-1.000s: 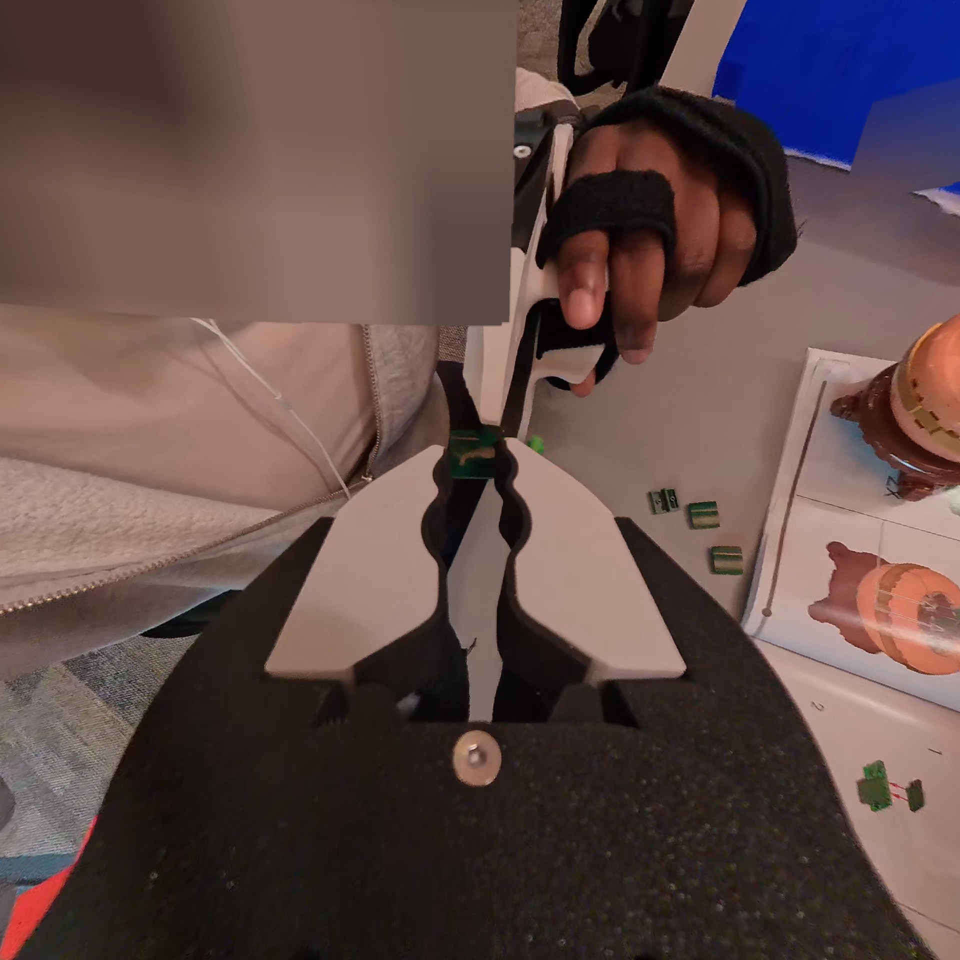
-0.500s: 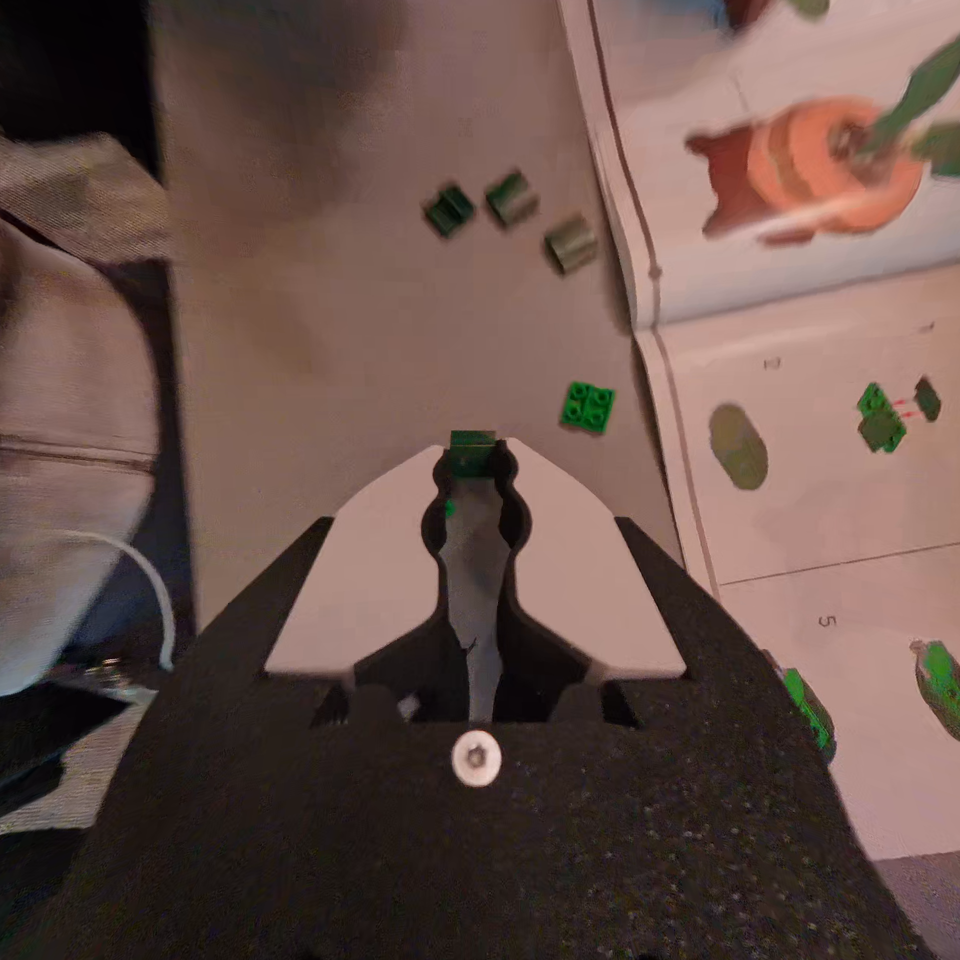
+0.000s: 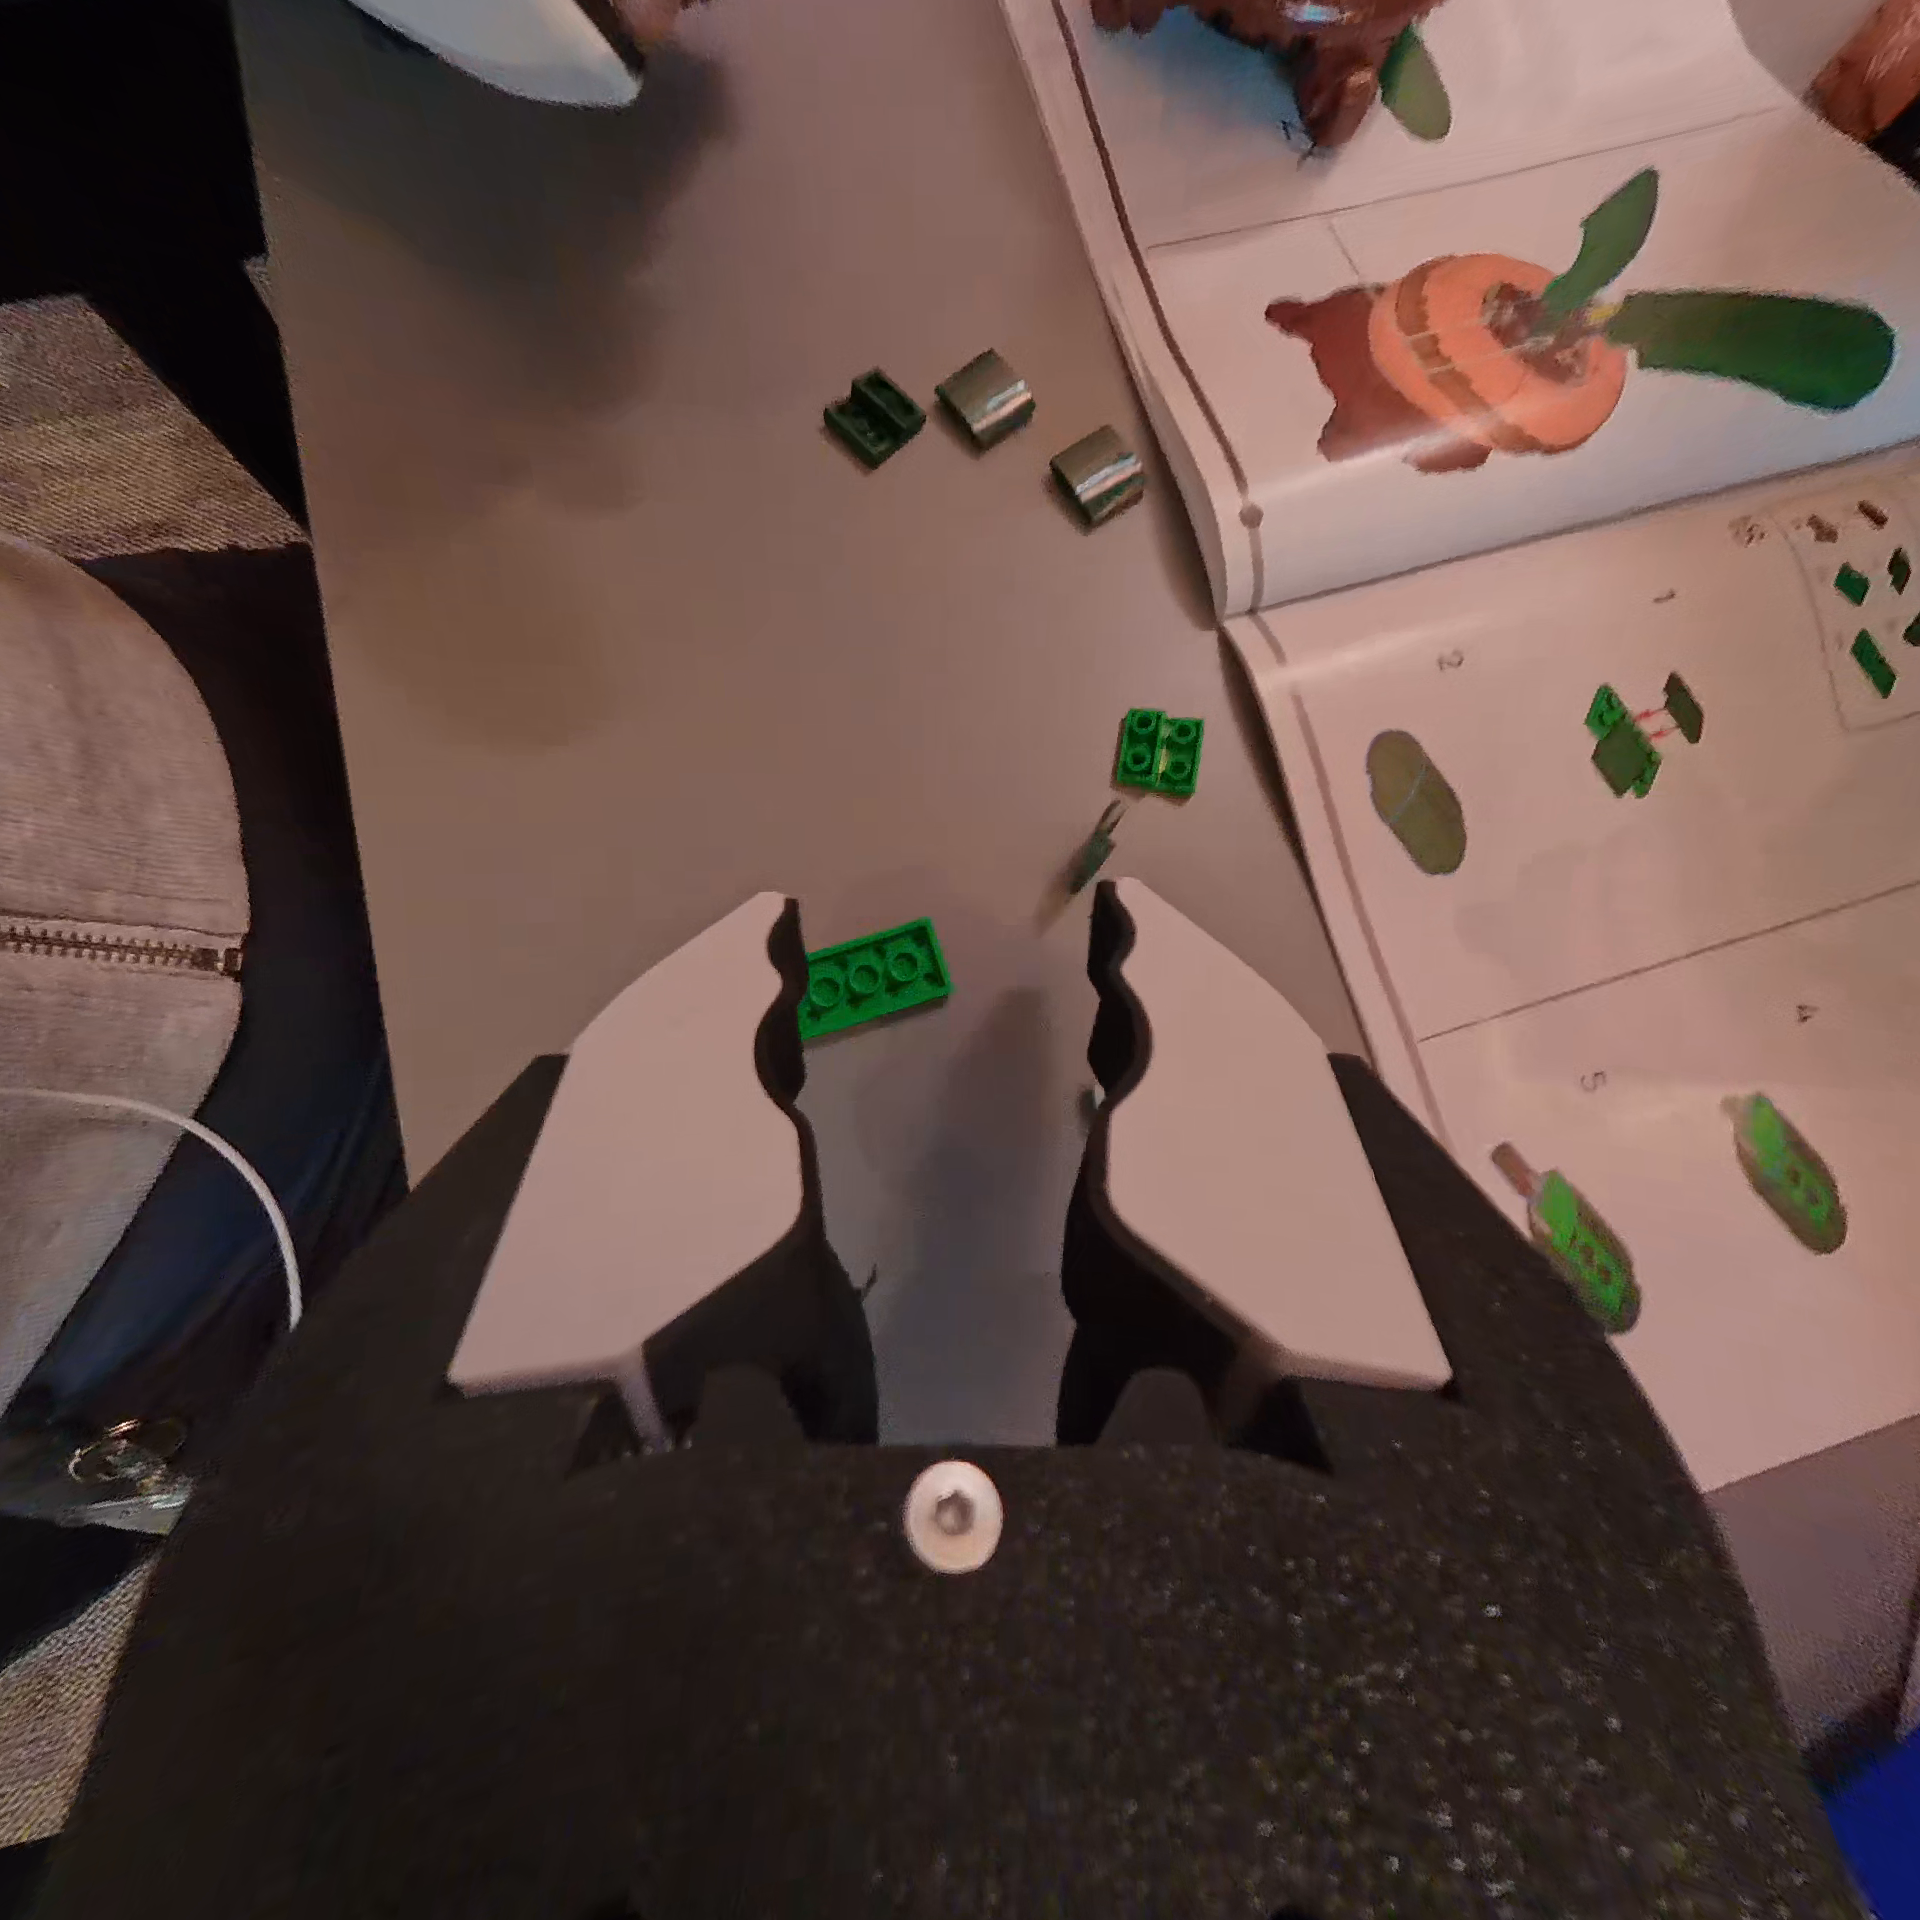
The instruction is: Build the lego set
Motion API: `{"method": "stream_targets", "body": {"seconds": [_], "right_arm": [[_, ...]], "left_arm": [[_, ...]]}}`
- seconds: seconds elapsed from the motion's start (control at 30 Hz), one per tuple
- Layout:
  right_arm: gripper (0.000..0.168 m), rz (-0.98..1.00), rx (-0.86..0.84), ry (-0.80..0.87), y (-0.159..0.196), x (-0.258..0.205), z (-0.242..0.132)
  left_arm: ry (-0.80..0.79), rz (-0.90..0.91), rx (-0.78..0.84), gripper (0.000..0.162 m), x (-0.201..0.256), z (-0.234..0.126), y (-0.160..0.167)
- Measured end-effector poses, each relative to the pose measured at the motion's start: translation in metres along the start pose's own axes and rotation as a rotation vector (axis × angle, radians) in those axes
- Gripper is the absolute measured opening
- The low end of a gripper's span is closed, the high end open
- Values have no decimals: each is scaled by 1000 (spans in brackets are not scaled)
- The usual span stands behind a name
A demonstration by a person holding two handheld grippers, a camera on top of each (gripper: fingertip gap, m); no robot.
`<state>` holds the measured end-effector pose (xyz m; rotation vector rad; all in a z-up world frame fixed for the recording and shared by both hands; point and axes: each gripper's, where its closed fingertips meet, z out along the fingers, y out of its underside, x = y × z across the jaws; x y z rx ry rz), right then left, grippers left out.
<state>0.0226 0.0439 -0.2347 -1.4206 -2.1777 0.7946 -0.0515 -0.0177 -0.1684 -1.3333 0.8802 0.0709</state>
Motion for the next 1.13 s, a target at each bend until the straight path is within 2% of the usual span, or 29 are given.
{"method": "stream_targets", "body": {"seconds": [0.07, 0.13, 0.2, 0.33, 0.37, 0.43, 0.57, 0.7, 0.77, 0.83, 0.93, 1.03, 1.13], "right_arm": [[56, 33, -45, 65, 8, 5, -1], [42, 137, -45, 139, 11, 7, -11], [36, 246, -38, 183, 13, -4, -18], [24, 294, -79, 320, 17, -19, -14], [25, 308, -119, 346, 22, -20, -13], [37, 360, -169, 331, 27, -28, -6], [42, 386, -162, 386, 22, -26, 2], [30, 432, -124, 362, 17, -22, 8], [15, 466, -78, 292, 14, -25, 12], [5, 442, -42, 232, 12, -28, 13], [4, 412, 23, 89, 11, -34, 13], [4, 502, 237, -207, -20, -47, 2], [4, 598, 356, -689, -61, -77, -29]], "left_arm": [[3, 17, 1, 18, 2, 1, 0], [-8, 39, -1, 18, 3, -1, -1], [-30, 70, 1, 17, 2, -2, -2], [-28, 112, -3, 16, 6, 0, 2], [-21, 115, -3, 16, 8, 1, 3], [-19, 138, -6, 16, 11, 2, 2], [-42, 204, 34, 16, 12, 0, -5], [-40, 204, 47, 29, 14, 0, -5], [-36, 196, 56, 40, 14, 0, -6], [-32, 191, 67, 41, 15, 0, -8], [-4, 193, 69, 40, 21, 1, -8], [79, 230, 93, 34, 35, 4, -14], [151, 288, 137, 36, 47, 7, -29]]}}
